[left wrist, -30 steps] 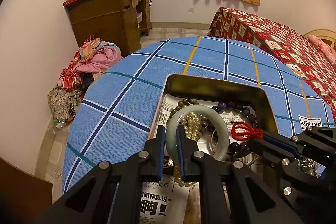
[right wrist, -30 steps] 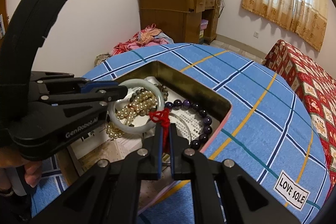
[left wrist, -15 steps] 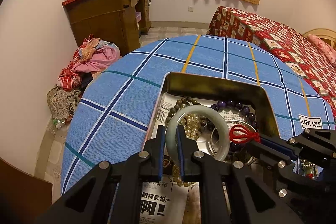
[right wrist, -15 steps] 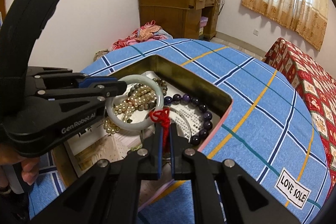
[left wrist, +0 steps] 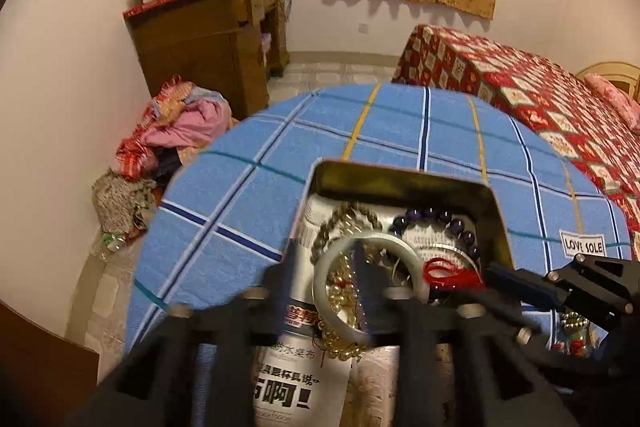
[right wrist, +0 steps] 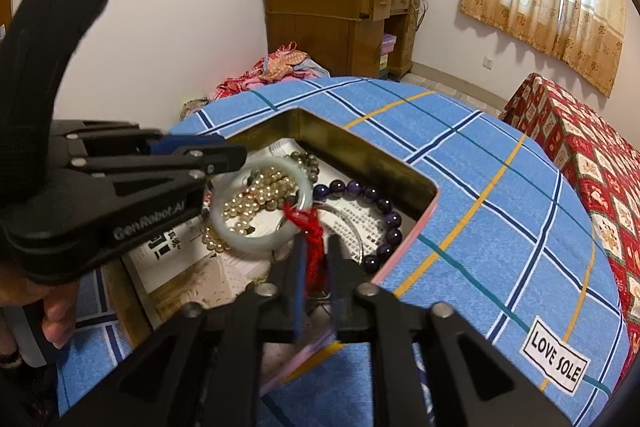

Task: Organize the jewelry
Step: 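Carry the white bangle and red tassel over the pink tin and open both tools, then grasp the red bead bracelet with the left tool while the right tool grasps the gold bead cluster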

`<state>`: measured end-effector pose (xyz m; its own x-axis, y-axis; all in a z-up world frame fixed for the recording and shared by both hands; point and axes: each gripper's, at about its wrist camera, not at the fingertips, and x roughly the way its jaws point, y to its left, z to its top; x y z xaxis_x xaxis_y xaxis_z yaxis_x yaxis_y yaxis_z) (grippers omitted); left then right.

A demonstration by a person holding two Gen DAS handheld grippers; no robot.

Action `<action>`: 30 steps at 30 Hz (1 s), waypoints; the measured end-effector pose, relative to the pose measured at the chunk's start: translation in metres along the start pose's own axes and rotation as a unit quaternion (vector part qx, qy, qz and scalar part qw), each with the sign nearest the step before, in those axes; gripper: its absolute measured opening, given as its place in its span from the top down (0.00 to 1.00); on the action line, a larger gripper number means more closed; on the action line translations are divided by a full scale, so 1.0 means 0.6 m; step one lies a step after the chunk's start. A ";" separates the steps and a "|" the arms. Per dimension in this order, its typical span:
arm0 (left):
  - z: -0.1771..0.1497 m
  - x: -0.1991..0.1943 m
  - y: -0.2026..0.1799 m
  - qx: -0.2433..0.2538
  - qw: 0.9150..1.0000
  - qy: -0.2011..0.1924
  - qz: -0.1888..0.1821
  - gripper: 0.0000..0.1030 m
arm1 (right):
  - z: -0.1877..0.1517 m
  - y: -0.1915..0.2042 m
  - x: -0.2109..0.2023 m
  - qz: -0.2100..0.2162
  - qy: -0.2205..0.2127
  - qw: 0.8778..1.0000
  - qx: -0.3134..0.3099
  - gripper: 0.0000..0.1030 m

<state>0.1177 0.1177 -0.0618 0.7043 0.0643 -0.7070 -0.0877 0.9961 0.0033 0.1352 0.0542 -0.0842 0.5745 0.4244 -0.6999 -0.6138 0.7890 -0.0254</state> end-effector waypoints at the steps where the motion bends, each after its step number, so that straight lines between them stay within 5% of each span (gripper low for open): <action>1: 0.002 -0.009 0.000 -0.002 1.000 -0.010 0.006 0.34 | 0.000 -0.001 -0.005 -0.002 -0.005 1.000 0.000 0.60; 3: 0.005 -0.030 0.006 -0.008 1.000 -0.029 0.005 0.29 | -0.001 -0.001 -0.017 -0.010 -0.015 1.000 -0.003 0.48; 9: -0.012 -0.073 -0.006 -0.021 0.999 -0.045 -0.006 0.29 | -0.028 -0.039 -0.074 -0.016 -0.028 0.999 0.015 0.46; 18: -0.045 -0.102 -0.122 0.052 0.997 -0.048 -0.036 0.30 | -0.107 -0.157 -0.152 -0.078 -0.018 0.993 0.090 0.45; 30: -0.076 -0.104 -0.199 0.084 0.994 -0.028 -0.062 0.30 | -0.187 -0.204 -0.175 -0.088 -0.012 0.987 0.137 0.45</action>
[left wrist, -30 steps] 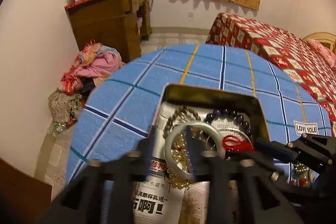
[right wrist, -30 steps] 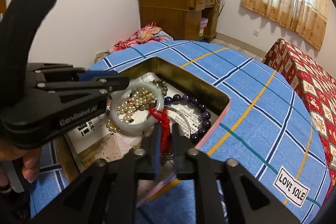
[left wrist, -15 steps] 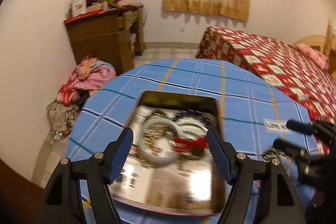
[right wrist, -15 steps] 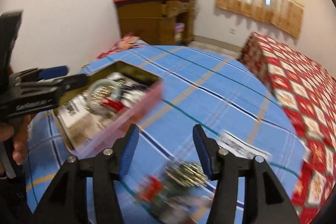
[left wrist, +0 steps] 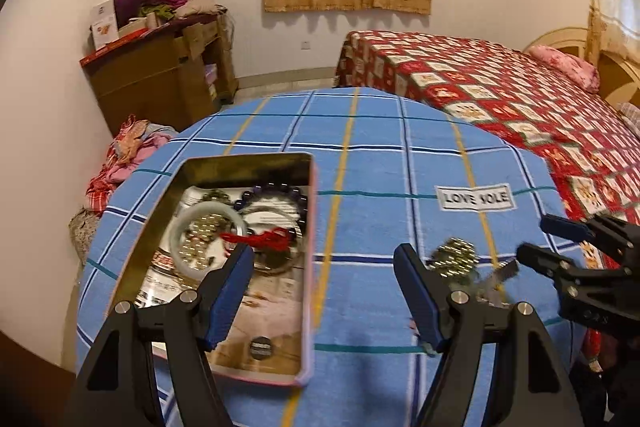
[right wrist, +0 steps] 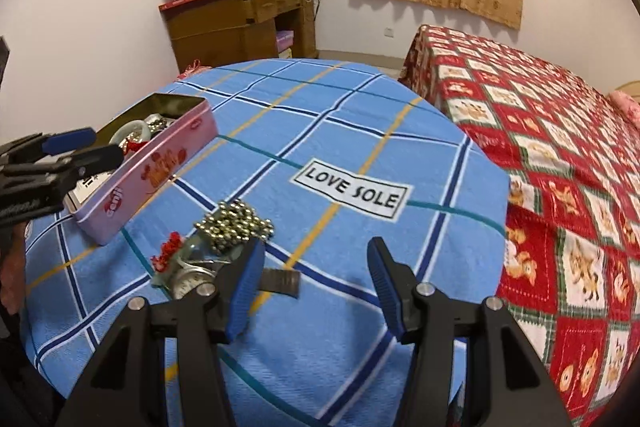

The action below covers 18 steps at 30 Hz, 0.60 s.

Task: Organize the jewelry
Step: 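Grasp the red bead bracelet with the left tool while the right tool grasps the gold bead cluster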

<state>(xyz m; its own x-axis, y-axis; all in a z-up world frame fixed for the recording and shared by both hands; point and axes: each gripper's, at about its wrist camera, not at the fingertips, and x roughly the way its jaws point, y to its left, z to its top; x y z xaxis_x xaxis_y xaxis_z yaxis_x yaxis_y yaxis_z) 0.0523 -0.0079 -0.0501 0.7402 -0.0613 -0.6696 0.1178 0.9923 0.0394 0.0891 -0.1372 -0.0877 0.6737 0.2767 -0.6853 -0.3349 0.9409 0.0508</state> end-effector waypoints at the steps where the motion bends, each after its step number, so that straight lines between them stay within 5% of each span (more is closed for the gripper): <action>1: -0.002 -0.001 -0.010 0.007 1.000 0.000 -0.002 0.30 | 0.001 -0.001 0.000 0.003 -0.002 1.000 0.002 0.45; 5: -0.011 -0.006 -0.040 0.033 0.999 0.004 -0.022 0.42 | 0.000 0.009 -0.004 0.012 -0.008 1.000 -0.010 0.45; 18: -0.047 0.014 -0.083 0.054 0.996 0.038 -0.054 0.53 | -0.029 0.029 -0.011 0.006 -0.003 0.999 -0.032 0.45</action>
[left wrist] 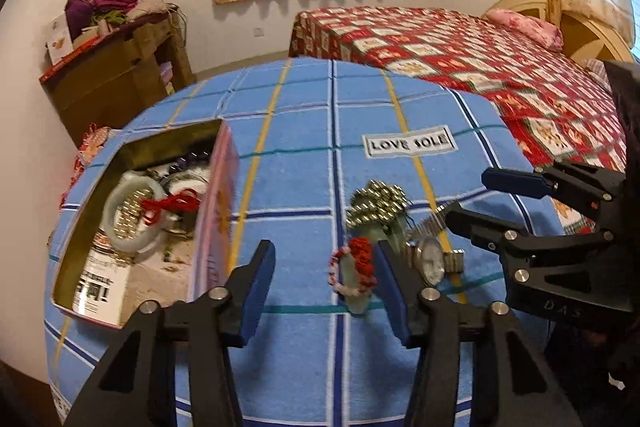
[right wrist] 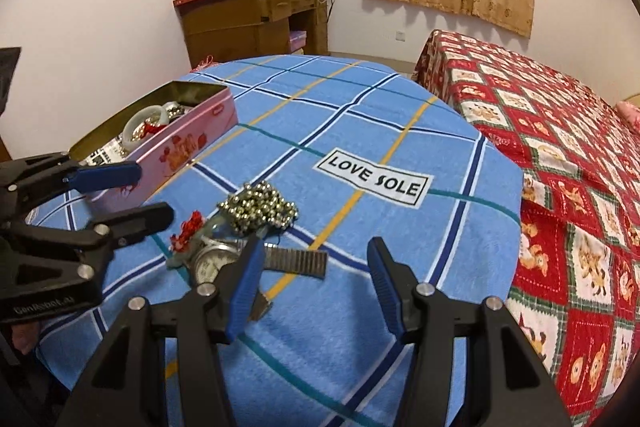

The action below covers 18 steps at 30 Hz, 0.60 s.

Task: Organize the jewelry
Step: 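Grasp the red bead bracelet with the left tool while the right tool grasps the gold bead cluster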

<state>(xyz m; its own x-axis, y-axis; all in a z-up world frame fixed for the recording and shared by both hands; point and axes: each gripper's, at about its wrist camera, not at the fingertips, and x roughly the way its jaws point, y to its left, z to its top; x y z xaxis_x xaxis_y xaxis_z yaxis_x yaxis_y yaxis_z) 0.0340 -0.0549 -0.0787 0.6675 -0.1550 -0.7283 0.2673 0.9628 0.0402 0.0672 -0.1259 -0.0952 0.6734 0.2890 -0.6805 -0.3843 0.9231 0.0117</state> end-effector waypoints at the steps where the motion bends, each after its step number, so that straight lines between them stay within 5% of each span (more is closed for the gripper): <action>1: -0.002 0.003 -0.002 -0.001 1.000 0.004 -0.006 0.55 | -0.001 -0.001 -0.002 -0.001 -0.001 1.000 0.000 0.45; 3: -0.006 0.014 -0.005 0.001 1.000 0.015 -0.008 0.58 | -0.002 -0.004 -0.004 -0.003 -0.003 1.000 0.004 0.45; 7: -0.016 0.036 -0.006 0.001 0.999 0.037 -0.020 0.80 | 0.001 -0.009 -0.007 -0.003 -0.010 1.000 0.011 0.45; 13: -0.016 0.029 0.002 -0.001 1.000 0.023 -0.020 0.94 | 0.001 -0.007 0.001 -0.001 -0.008 1.000 0.011 0.45; 18: 0.000 0.012 0.019 -0.005 1.000 0.000 -0.007 0.94 | 0.012 -0.005 0.013 0.005 -0.008 1.000 0.006 0.47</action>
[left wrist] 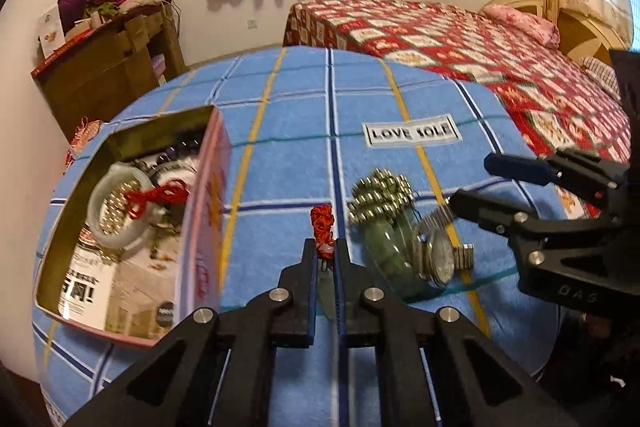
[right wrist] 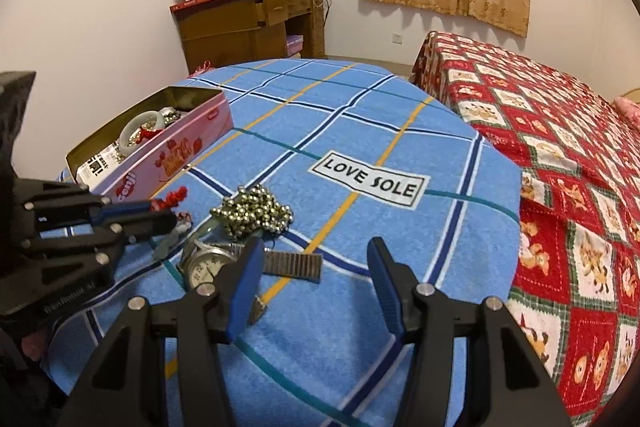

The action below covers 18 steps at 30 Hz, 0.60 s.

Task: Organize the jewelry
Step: 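Grasp the red bead bracelet with the left tool while the right tool grasps the gold bead cluster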

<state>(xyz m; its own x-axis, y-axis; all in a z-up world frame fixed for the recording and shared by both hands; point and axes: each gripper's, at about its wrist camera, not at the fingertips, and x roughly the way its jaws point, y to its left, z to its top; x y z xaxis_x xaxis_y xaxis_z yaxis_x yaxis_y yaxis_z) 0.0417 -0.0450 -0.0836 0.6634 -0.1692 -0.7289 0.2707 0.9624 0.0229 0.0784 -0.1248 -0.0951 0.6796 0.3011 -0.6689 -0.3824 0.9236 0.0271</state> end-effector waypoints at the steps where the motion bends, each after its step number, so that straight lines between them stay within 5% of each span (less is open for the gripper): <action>1: 0.005 -0.004 0.003 0.001 1.000 -0.006 0.005 0.94 | 0.002 0.001 0.002 0.002 0.001 1.000 0.000 0.50; 12: 0.035 0.016 0.020 0.006 0.999 -0.025 0.037 0.94 | 0.050 0.031 0.056 0.066 0.042 0.997 -0.018 0.52; 14: 0.033 0.019 0.023 0.004 0.999 -0.023 0.037 0.94 | 0.047 0.032 0.071 0.076 0.060 0.995 -0.017 0.58; 16: 0.033 0.018 0.026 0.000 0.999 -0.024 0.035 0.94 | 0.044 0.034 0.074 0.089 0.067 0.994 -0.015 0.83; 18: 0.034 0.015 0.027 0.000 0.999 -0.027 0.037 0.94 | 0.043 0.038 0.071 0.084 0.062 0.994 -0.019 0.87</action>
<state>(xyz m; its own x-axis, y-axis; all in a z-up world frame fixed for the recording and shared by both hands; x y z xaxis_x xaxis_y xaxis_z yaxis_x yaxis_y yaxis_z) 0.0664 -0.0351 -0.0758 0.7181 -0.1095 -0.6873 0.2196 0.9727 0.0745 0.1148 -0.0849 -0.1035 0.5237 0.4162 -0.7433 -0.5088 0.8526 0.1189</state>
